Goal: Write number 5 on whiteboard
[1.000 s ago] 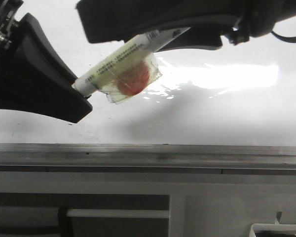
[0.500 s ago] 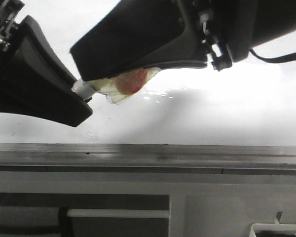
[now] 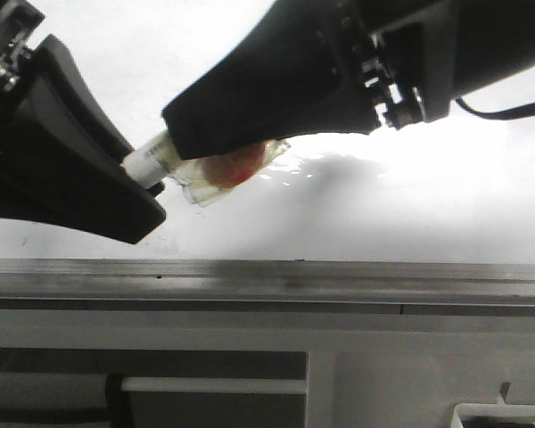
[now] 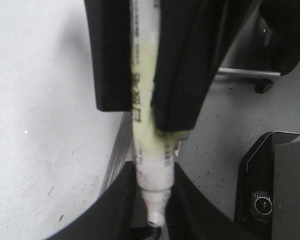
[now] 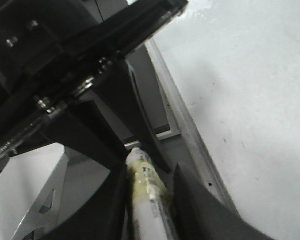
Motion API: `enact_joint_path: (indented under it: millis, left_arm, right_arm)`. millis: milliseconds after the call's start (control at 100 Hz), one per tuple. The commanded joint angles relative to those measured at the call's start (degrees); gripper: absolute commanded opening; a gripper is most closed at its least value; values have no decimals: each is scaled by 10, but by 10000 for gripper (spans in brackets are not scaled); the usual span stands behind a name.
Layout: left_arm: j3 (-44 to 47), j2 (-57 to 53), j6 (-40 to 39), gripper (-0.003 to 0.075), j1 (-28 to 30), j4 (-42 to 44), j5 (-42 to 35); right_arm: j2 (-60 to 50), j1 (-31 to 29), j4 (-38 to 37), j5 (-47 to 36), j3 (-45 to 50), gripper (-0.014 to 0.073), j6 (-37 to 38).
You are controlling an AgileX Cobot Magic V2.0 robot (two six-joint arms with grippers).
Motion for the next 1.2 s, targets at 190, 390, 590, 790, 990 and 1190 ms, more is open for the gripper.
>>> enact_joint_path:
  millis: [190,390,590,790,990,1190]
  left_arm:
    - [-20,-39,-45,495,-4,-30,-47]
    - [-20,-117,-47,495,-4,-50,-47]
    - [28,-195,-118,478,16,-60,-107]
    - [132,-247,-196,327,32,-107,-249]
    - [156,-248,-196,146,32,-158,-267]
    - [156,-248,-196,40,32,-158,-267]
  right_arm:
    - [-84,4,-51,-22,-17,-50,12]
    - [-166,4,-57,-130,12,-50,12]
    - [-253,4,-57,-203,94,-48,12]
    - [-295,4,-57,-248,123,-48,12]
    - [-265,4,-55,-247,97,-48,12]
    - [-203,4,-55,-245,42,-48,12]
